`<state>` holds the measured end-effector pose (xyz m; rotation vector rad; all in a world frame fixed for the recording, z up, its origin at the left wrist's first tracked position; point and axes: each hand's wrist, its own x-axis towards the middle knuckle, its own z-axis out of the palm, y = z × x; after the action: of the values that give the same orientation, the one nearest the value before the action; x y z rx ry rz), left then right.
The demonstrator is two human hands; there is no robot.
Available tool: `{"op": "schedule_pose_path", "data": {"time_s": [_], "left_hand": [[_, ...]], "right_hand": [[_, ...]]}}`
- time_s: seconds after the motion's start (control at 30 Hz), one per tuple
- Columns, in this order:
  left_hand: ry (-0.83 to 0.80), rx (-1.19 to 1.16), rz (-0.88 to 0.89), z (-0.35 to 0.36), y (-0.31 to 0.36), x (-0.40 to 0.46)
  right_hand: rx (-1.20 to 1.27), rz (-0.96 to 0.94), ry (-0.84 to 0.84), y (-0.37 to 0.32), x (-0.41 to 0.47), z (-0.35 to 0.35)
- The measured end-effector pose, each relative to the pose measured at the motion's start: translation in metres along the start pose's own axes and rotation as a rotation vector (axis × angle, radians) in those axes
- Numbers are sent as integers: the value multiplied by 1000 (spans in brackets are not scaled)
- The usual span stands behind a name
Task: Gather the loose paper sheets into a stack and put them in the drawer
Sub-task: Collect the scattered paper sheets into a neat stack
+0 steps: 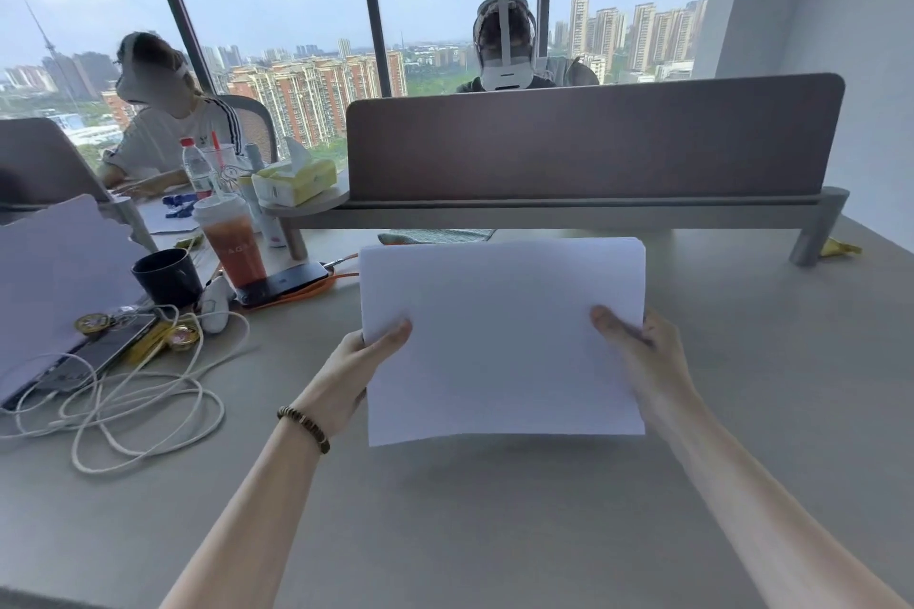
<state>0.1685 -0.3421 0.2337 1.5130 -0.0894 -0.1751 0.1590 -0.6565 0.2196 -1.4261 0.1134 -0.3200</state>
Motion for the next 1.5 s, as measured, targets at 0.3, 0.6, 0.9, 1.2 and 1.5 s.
{"op": "schedule_pose_path", "data": {"time_s": [0.3, 0.6, 0.9, 1.2, 1.5], "left_hand": [[-2, -738, 70, 19, -28, -3], [205, -796, 44, 132, -28, 4], [374, -652, 51, 106, -17, 12], [418, -205, 261, 69, 0, 11], [317, -8, 344, 64, 13, 0]], "right_hand": [[326, 115, 111, 7, 0, 4], [457, 163, 176, 11, -12, 36], [350, 236, -177, 4, -1, -3], [-306, -40, -411, -49, 17, 8], [-53, -330, -173, -44, 5, 48]]}}
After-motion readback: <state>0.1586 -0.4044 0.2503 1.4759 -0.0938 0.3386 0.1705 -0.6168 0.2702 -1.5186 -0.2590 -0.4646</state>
